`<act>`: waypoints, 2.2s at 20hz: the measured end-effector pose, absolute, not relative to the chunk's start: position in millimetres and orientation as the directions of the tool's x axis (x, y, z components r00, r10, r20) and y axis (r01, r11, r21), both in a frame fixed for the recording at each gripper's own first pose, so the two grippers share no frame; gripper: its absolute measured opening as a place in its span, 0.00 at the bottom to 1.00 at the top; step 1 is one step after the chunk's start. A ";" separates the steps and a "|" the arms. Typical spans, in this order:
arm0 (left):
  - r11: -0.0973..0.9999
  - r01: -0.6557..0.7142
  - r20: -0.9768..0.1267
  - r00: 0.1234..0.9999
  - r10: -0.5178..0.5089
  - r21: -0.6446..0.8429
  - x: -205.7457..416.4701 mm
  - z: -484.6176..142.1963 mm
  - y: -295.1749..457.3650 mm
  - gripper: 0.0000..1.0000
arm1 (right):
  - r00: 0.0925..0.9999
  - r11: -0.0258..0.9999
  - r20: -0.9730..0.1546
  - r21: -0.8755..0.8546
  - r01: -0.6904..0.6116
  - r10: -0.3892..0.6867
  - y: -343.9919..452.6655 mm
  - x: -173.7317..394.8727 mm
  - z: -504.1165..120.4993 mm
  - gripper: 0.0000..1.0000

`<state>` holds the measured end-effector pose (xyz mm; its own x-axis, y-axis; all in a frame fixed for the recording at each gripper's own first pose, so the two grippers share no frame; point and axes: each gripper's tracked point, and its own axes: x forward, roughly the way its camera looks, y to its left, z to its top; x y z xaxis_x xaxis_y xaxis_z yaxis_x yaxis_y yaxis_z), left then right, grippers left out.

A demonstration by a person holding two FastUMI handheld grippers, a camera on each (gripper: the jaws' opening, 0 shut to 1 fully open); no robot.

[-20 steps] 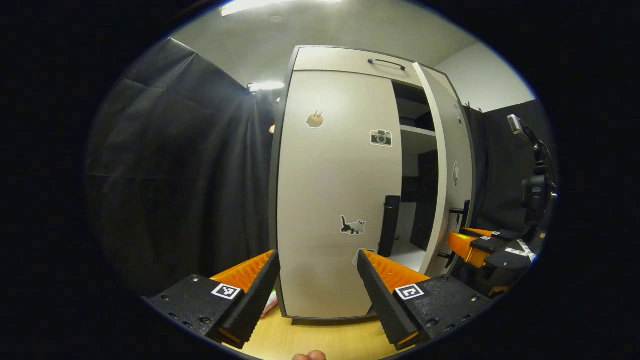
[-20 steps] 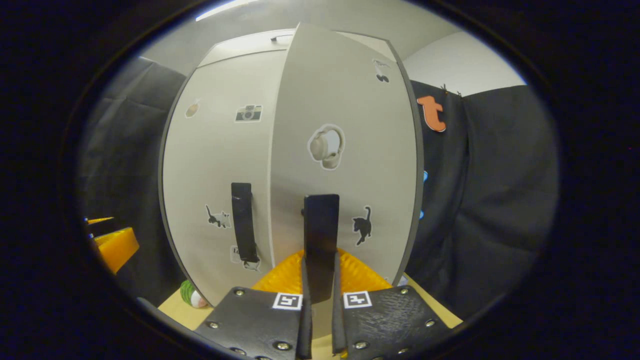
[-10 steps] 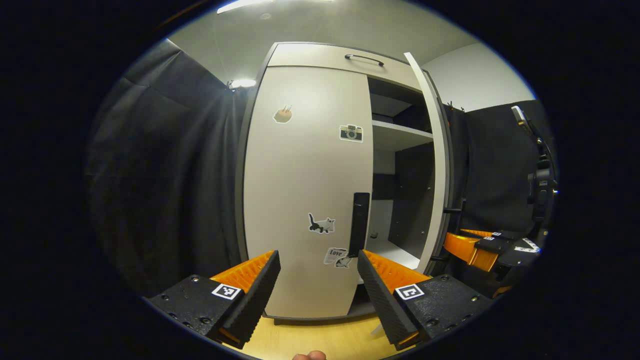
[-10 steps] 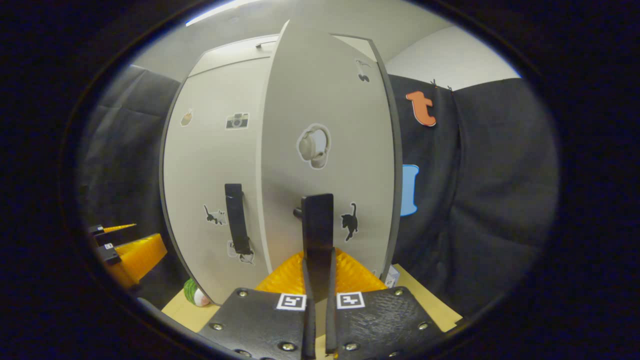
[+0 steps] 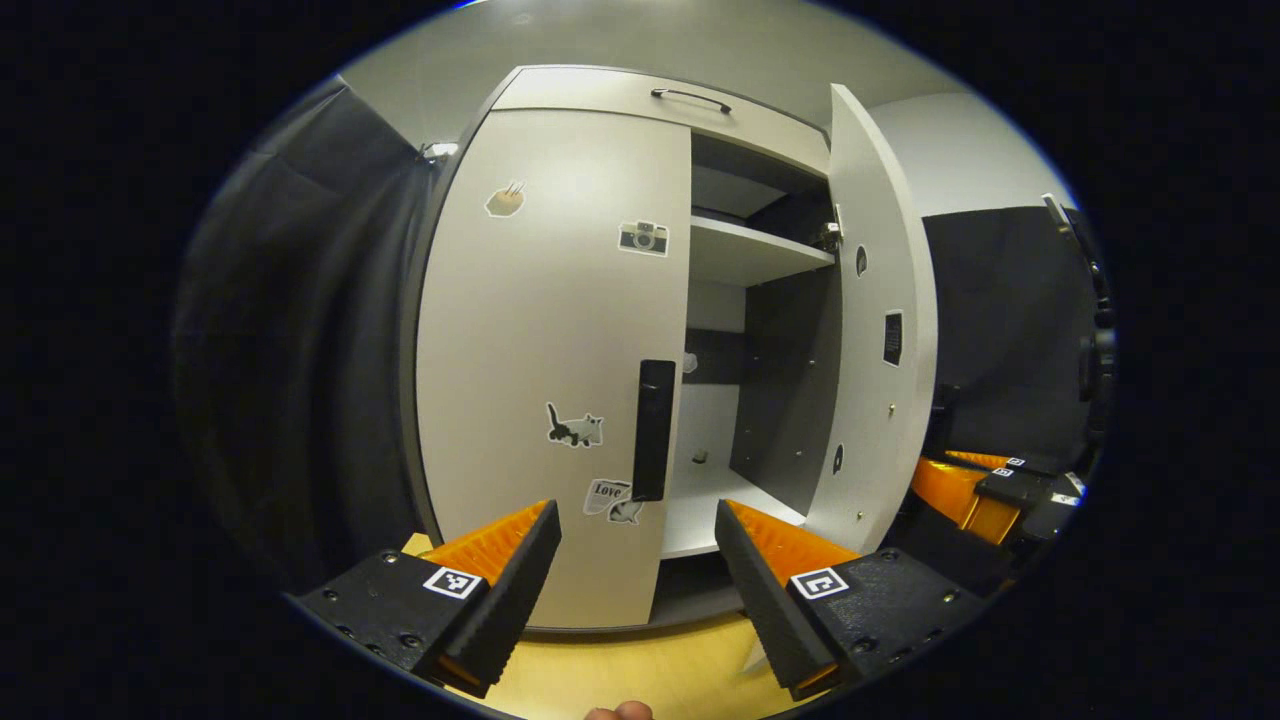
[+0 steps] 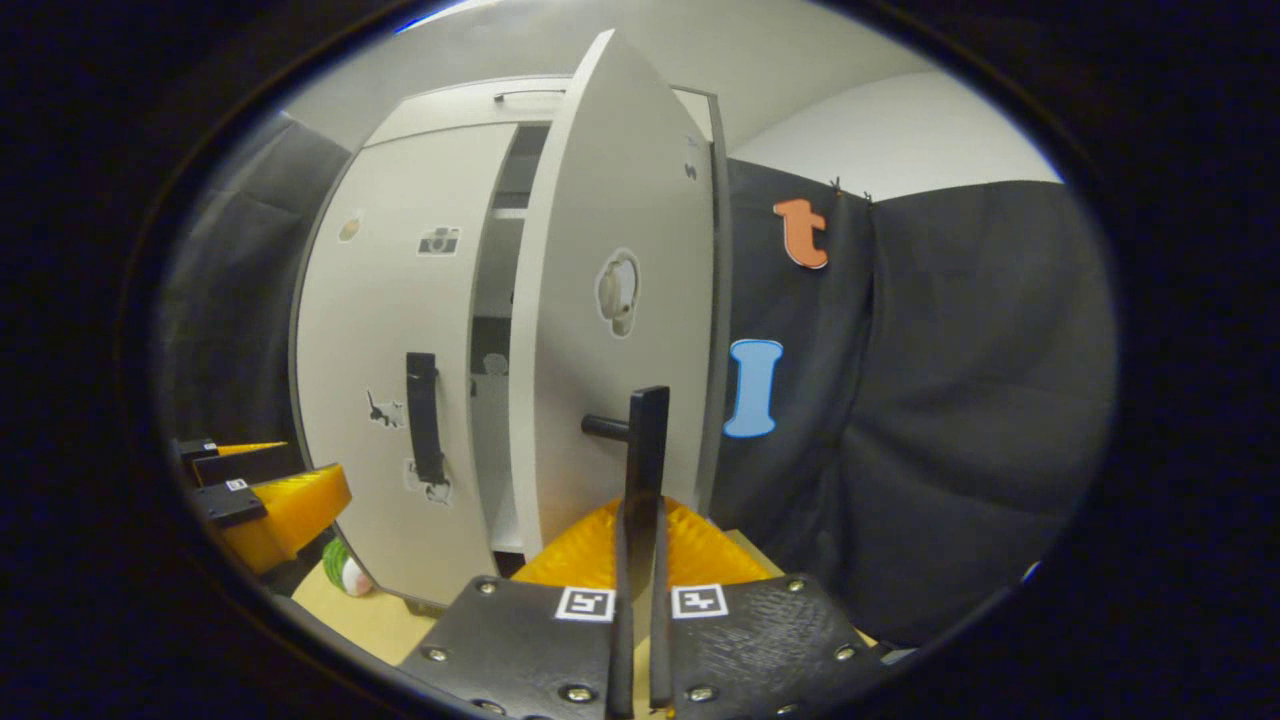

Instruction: Open the right door of the double-door shoe cabinet with the right hand, and open the left door with the left hand.

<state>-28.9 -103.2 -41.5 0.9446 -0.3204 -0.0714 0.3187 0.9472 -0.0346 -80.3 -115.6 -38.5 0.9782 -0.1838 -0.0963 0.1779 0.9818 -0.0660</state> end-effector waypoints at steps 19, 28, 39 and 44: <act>0.943 0.332 -0.061 0.941 -0.333 -0.033 -7.4 -43.9 -119.4 0.97 | 0.955 0.952 -0.069 -0.136 0.276 -0.287 -204.3 -97.9 -32.7 0.01; 0.953 0.302 -0.062 0.952 -0.301 0.007 31.6 -44.0 -130.6 0.96 | 0.946 0.941 -0.063 -0.142 0.306 -0.317 -236.1 -106.3 -32.1 0.01; 0.970 0.237 -0.050 0.971 -0.234 0.056 84.4 -46.7 -135.7 0.96 | 0.906 0.883 -0.003 -0.227 0.412 -0.423 -264.9 -136.0 -17.9 0.01; 0.970 0.222 -0.043 0.975 -0.218 0.099 99.4 -45.6 -142.3 0.77 | 0.864 0.852 -0.024 -0.181 0.491 -0.503 -300.8 -165.8 -23.7 0.01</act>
<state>99.4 -142.3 -45.6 0.9749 -0.2185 -0.0428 0.2217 0.9700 0.0993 -165.8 -300.8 -23.7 0.8642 -0.5026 -0.0240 0.4907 0.8524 -0.1806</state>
